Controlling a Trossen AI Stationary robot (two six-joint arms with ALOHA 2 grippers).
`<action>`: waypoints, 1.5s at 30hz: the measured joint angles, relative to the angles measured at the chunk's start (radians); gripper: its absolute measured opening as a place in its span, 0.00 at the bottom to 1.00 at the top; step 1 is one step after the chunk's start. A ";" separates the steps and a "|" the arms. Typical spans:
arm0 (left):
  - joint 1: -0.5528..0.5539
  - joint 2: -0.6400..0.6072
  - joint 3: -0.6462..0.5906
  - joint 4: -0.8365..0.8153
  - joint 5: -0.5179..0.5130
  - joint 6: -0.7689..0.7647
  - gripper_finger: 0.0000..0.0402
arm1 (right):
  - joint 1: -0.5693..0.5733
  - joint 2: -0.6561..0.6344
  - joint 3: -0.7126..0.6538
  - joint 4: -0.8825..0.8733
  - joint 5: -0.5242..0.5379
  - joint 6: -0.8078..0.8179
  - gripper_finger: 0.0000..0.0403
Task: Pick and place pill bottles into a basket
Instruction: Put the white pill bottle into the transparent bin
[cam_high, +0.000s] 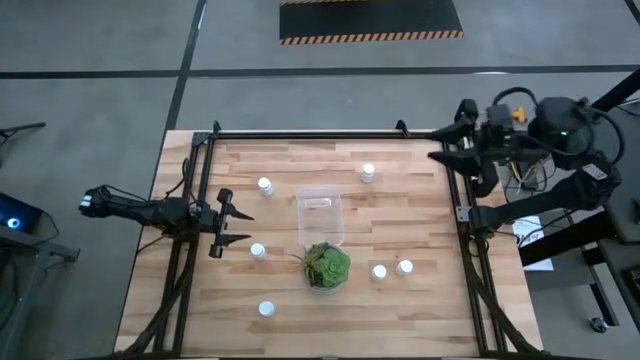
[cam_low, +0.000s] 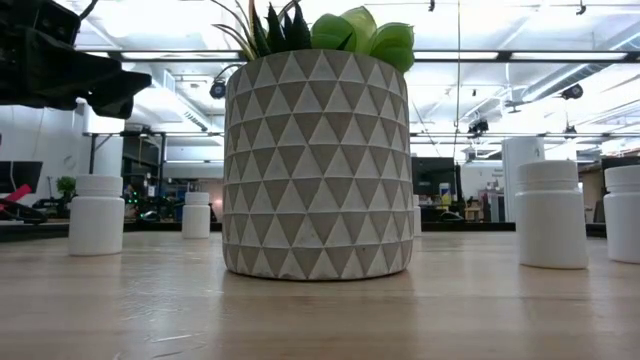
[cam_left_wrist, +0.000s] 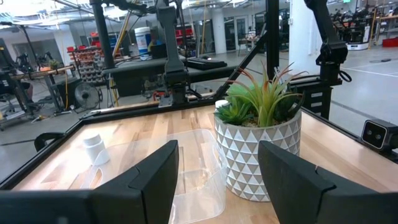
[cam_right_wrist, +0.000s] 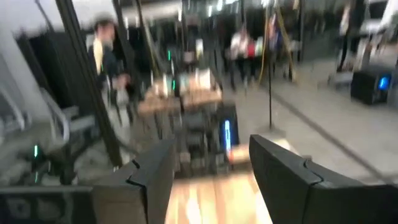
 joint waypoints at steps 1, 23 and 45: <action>0.000 0.000 0.000 0.000 0.000 0.000 0.51 | 0.000 0.024 0.033 -0.047 -0.006 -0.004 0.48; 0.000 0.000 0.000 0.001 0.000 0.000 0.51 | 0.011 0.438 0.384 -0.868 -0.128 -0.098 0.48; 0.000 0.000 0.000 0.004 0.000 0.000 0.51 | 0.233 0.436 -0.040 -0.792 -0.144 -0.056 0.48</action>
